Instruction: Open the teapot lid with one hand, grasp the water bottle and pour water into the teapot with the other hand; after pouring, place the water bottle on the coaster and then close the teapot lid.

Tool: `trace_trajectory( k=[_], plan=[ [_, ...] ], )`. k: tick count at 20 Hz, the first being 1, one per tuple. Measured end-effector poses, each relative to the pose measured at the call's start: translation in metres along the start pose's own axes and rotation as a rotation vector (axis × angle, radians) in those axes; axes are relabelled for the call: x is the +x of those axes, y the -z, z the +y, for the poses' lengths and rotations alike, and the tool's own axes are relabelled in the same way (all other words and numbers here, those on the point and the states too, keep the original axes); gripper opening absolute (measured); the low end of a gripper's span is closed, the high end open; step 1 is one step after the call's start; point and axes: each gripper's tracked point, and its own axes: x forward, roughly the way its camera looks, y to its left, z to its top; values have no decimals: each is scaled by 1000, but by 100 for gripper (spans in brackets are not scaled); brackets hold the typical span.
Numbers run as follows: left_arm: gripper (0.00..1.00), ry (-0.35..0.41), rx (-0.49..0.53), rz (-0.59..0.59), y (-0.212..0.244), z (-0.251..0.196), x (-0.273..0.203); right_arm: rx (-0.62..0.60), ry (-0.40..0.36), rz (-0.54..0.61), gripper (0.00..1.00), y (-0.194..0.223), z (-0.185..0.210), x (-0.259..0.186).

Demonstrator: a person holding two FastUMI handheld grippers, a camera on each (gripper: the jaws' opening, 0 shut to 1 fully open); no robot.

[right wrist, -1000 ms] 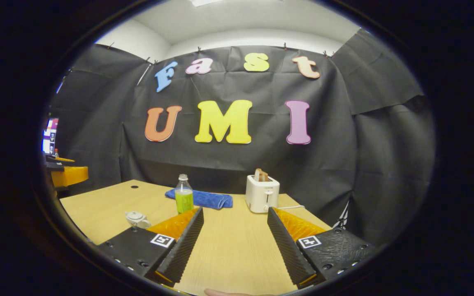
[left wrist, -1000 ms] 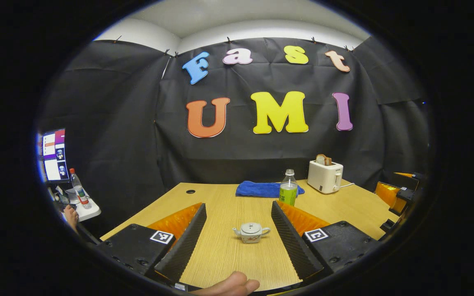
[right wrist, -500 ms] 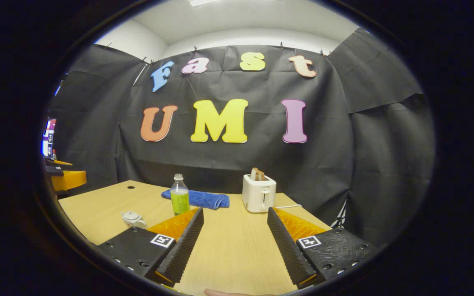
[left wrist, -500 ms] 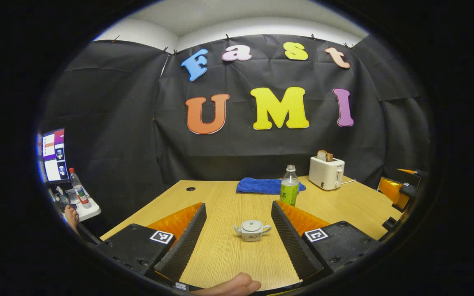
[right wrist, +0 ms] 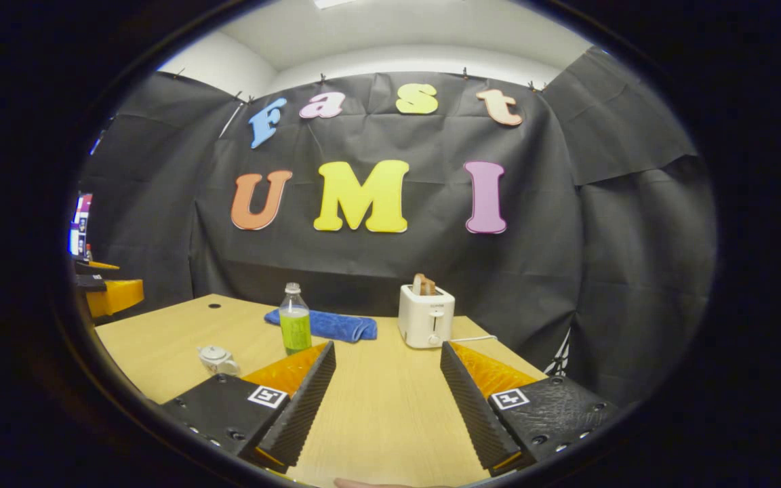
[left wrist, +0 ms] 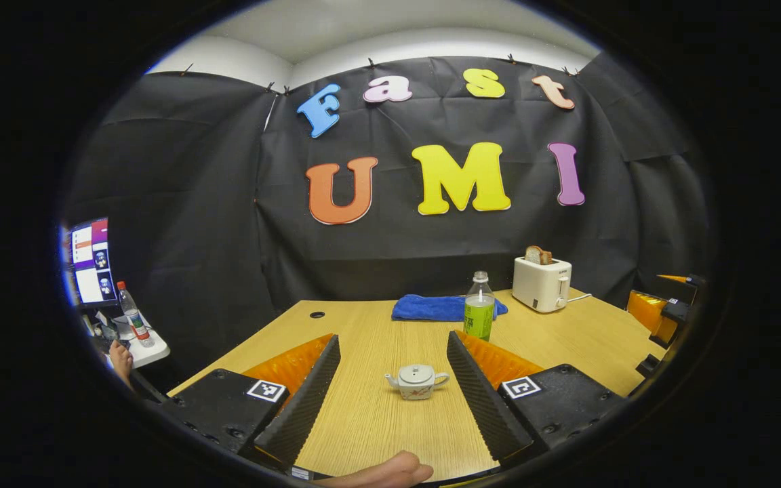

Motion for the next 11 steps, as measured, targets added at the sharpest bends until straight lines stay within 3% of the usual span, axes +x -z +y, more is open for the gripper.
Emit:
trace_trajectory(
  k=[7, 11],
  plan=[
    [99, -17, 10, -13, 2, -6, 4, -23, -8, 1, 96, 2, 2, 2],
    [99, -33, 21, -15, 5, -10, 6, -26, -16, -1, 92, 1, 2, 0]
  ],
)
